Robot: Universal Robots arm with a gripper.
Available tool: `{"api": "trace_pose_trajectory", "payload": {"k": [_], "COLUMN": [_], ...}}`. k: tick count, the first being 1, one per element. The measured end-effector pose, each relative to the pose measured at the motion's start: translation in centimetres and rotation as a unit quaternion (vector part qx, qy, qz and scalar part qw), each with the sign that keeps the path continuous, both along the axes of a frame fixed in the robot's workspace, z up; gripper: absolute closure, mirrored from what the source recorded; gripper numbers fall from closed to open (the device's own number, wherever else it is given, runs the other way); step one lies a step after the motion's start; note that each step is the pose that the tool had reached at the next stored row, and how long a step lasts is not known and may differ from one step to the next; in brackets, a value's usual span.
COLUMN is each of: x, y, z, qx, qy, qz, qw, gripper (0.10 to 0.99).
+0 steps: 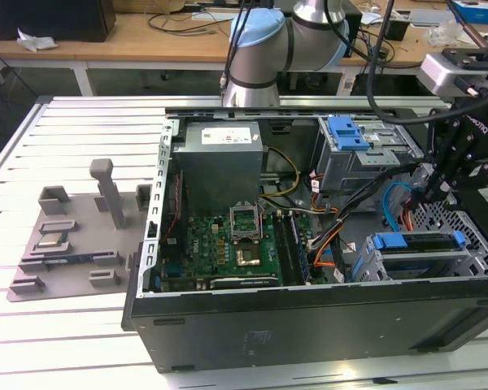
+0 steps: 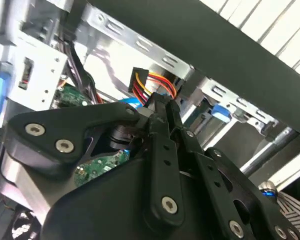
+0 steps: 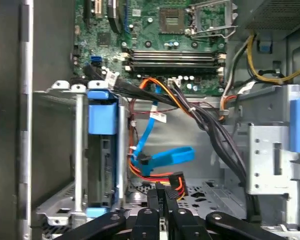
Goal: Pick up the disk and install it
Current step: 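Insert the first disk wire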
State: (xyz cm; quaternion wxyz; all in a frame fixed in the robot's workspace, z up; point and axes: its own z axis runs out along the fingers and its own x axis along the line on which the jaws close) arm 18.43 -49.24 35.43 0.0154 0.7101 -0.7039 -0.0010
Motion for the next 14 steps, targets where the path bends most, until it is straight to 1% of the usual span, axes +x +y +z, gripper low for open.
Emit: {"api": "trace_pose_trajectory", "payload": {"k": [2, 5, 6, 7, 9, 11, 14], "x": [-0.01, -0.07, -0.09, -0.12, -0.17, -0.23, -0.24], "y": [-0.63, -2.92, -3.52, -3.79, -4.03, -4.09, -4.09], "z": [-0.01, -0.11, -0.16, -0.21, -0.39, -0.71, -0.93], "qx": [-0.0026, -0.0042, -0.0044, -0.0046, -0.0046, -0.0047, -0.0044], "qy": [0.0000, 0.0000, 0.0000, 0.0000, 0.0000, 0.0000, 0.0000], "qz": [0.000, 0.000, 0.000, 0.000, 0.000, 0.000, 0.000], "qw": [1.0000, 1.0000, 1.0000, 1.0000, 1.0000, 1.0000, 1.0000], "gripper": [0.918, 0.918, 0.918, 0.918, 0.918, 0.918, 0.918]}}
